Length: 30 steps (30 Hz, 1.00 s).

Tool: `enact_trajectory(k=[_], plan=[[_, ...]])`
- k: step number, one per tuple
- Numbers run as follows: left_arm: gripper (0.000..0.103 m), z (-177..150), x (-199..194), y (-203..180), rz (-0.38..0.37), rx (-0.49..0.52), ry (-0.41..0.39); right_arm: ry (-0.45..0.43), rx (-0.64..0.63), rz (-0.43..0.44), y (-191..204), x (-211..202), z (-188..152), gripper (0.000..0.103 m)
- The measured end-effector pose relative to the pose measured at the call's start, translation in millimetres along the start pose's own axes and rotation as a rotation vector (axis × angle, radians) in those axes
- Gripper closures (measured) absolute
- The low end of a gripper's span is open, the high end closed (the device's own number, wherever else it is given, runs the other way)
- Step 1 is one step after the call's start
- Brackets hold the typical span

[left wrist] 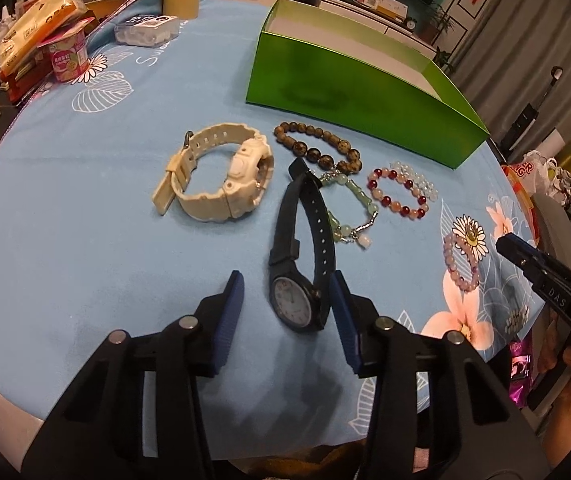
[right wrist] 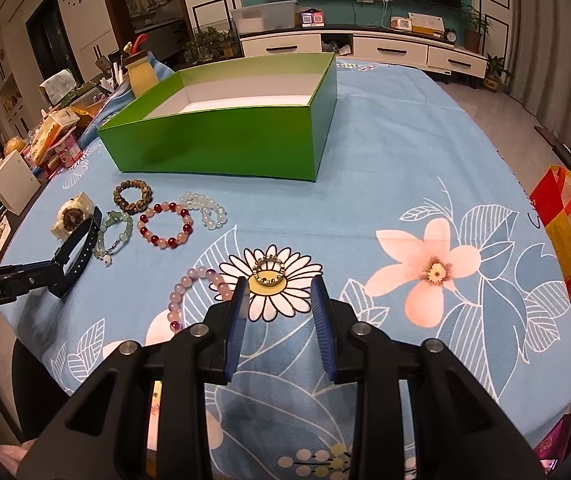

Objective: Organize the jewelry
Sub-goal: 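Move the left tool to the black strap watch while the right tool approaches the small ring, then grasp the black watch strap with the left tool while the right tool grasps the small ring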

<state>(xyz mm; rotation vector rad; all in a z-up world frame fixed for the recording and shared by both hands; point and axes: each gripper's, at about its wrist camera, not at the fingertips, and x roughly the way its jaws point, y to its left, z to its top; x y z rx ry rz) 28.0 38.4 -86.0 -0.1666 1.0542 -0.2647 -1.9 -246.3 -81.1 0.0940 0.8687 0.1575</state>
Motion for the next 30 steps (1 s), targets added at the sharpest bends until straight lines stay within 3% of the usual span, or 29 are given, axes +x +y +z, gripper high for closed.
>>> enact_trajectory(k=[2,8,16,21,30], plan=[[0.073,0.6,1.2,-0.3,0.011,-0.002,0.005,0.0,0.003,-0.001,-0.8,0.4,-0.4,0.071],[0.075,0.4,1.5,1.1,0.063,0.006,0.011,0.004,0.012,-0.01,-4.3,3.5,-1.6,0.071],[0.083,2.0,3.9,0.7,0.061,0.011,0.017,0.007,0.01,-0.001,-1.8,13.0,0.2,0.071],[0.094,3.0,-0.3,4.1,0.055,0.007,0.004,0.008,-0.006,0.003,2.9,21.3,2.9,0.071],[0.095,3.7,-0.5,1.1,0.056,0.035,-0.002,0.01,-0.07,-0.047,12.1,36.7,3.5,0.071]])
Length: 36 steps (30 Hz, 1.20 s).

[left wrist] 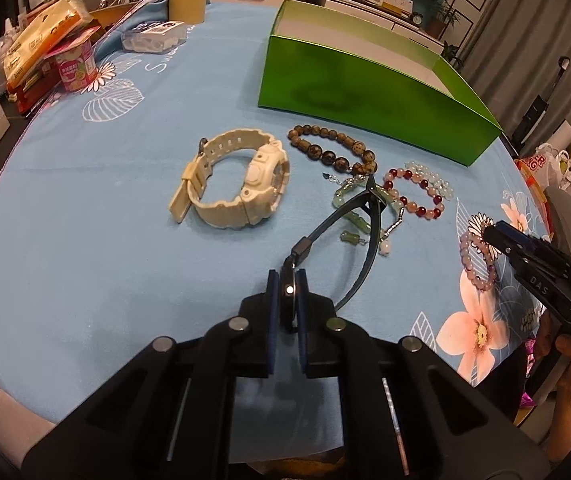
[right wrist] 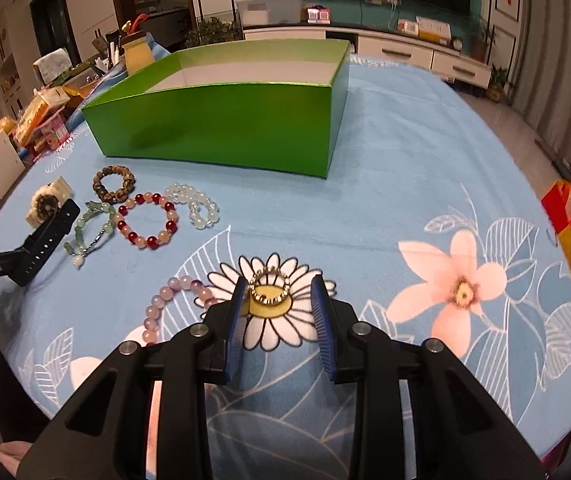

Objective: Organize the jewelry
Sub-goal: 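Grasp the black watch strap with the left tool while the right tool grasps the small ring, then carry the black watch with the left tool while the right tool carries the ring, releasing both into the box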

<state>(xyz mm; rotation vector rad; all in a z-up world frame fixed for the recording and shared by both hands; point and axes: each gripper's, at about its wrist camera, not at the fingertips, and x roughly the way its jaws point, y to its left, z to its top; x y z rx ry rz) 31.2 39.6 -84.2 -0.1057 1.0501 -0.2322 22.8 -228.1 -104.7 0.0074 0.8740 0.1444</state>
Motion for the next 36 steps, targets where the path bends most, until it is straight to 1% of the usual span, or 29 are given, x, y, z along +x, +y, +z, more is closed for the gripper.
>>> enact_trajectory(k=[3,4,6,12,20,27,32,36], plan=[[0.095,1.4,-1.5,-3.3,-0.004,0.014,-0.007,-0.015,-0.043,-0.024,5.8,2.8,0.3,0.071],[0.095,2.0,-2.3,-4.0,-0.006,0.016,-0.01,-0.02,-0.053,-0.022,7.4,3.3,0.4,0.073],[0.095,3.2,-3.8,-5.1,-0.01,0.018,-0.014,-0.028,-0.063,-0.01,9.2,3.6,0.1,0.082],[0.095,5.3,-12.8,-6.9,-0.026,0.021,-0.031,-0.053,-0.069,-0.036,9.9,-0.8,-2.7,0.083],[0.095,16.0,-30.0,-14.5,-0.063,0.034,-0.074,-0.12,-0.064,-0.015,12.6,-27.3,11.2,0.082],[0.095,40.4,-42.6,-19.6,-0.078,0.048,-0.125,-0.186,-0.073,0.023,20.6,-45.9,29.5,0.082],[0.095,67.2,-47.6,-19.1,-0.074,0.043,-0.177,-0.222,-0.078,0.048,25.7,-49.2,47.8,0.082],[0.095,87.6,-45.4,-19.9,-0.085,0.029,-0.199,-0.246,-0.083,0.061,28.3,-50.1,61.1,0.082]])
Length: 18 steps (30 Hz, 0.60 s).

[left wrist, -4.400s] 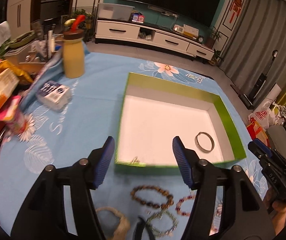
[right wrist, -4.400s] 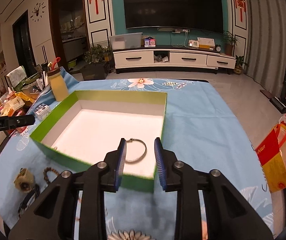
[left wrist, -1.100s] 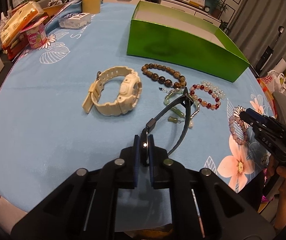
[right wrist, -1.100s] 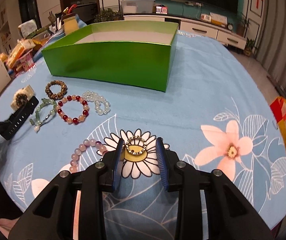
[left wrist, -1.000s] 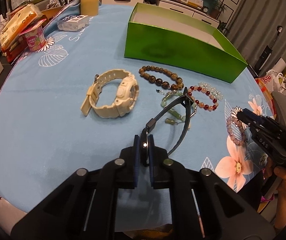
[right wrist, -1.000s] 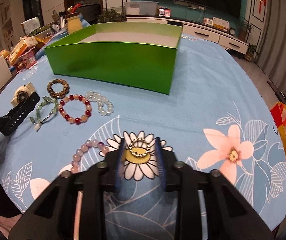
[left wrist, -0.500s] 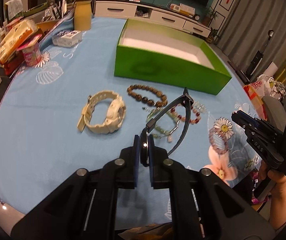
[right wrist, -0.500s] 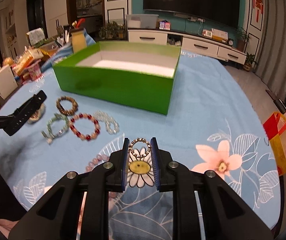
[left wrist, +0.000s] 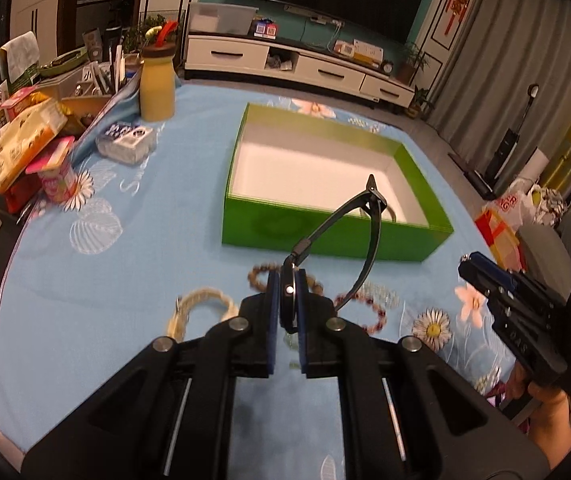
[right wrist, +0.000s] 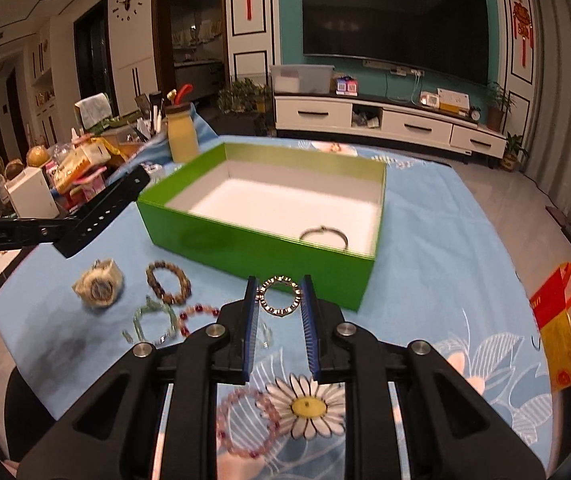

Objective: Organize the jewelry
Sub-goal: 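Carry the black watch with the left tool while the right tool carries the ring, releasing both into the box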

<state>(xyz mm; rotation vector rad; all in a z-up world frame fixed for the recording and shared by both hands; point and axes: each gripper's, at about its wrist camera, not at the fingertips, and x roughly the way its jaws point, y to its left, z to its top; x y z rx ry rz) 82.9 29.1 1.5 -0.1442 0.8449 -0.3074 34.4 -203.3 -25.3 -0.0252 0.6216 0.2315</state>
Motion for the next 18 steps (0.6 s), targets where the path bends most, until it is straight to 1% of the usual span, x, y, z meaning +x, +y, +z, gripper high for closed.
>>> enact_trajectory(k=[7,10,18], plan=[[0.095,36.4,18.8,-5.6,0.004,-0.007,-0.025,-0.038,0.001,0.017,0.3,16.5,28.0,0.082],[0.095,55.6,33.8,-7.0,0.014,-0.006,-0.027,-0.049,0.01,0.028,-2.4,26.8,41.8,0.082],[0.095,92.3,78.7,-13.6,0.059,0.01,0.005,-0.033,0.03,0.036,-9.6,62.2,71.6,0.082]])
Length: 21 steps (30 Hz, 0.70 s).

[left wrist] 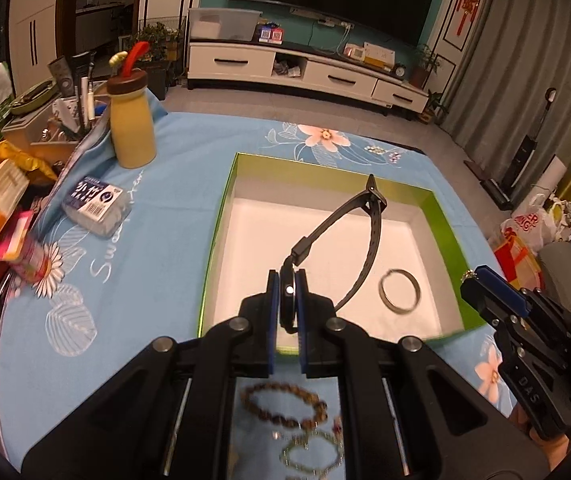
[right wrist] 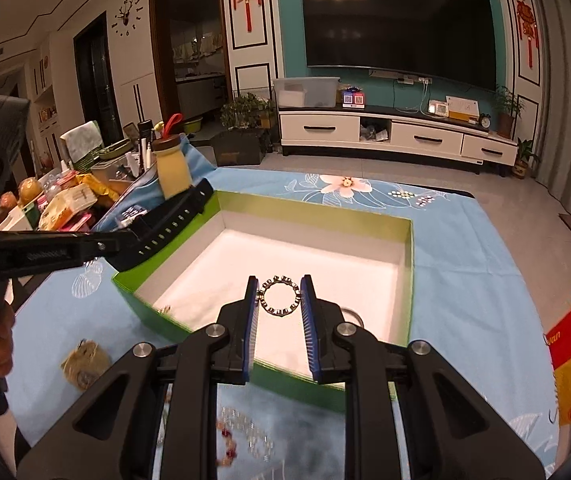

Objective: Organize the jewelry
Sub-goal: 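Carry the black watch with the left tool while the right tool carries the ring, releasing both into the box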

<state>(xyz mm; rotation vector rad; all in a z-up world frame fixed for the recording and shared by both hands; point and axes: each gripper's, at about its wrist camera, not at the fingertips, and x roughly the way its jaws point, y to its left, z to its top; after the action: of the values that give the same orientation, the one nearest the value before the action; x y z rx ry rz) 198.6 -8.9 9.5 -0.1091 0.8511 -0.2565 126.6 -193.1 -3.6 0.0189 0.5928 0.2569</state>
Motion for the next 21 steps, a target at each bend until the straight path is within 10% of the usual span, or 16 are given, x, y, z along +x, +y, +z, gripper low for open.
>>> enact_trajectory(k=[21], plan=[[0.094,33.4,95.5,0.2,0.066,0.008,0.165,0.173,0.035,-0.031,3.8,99.3,29.8,0.082]])
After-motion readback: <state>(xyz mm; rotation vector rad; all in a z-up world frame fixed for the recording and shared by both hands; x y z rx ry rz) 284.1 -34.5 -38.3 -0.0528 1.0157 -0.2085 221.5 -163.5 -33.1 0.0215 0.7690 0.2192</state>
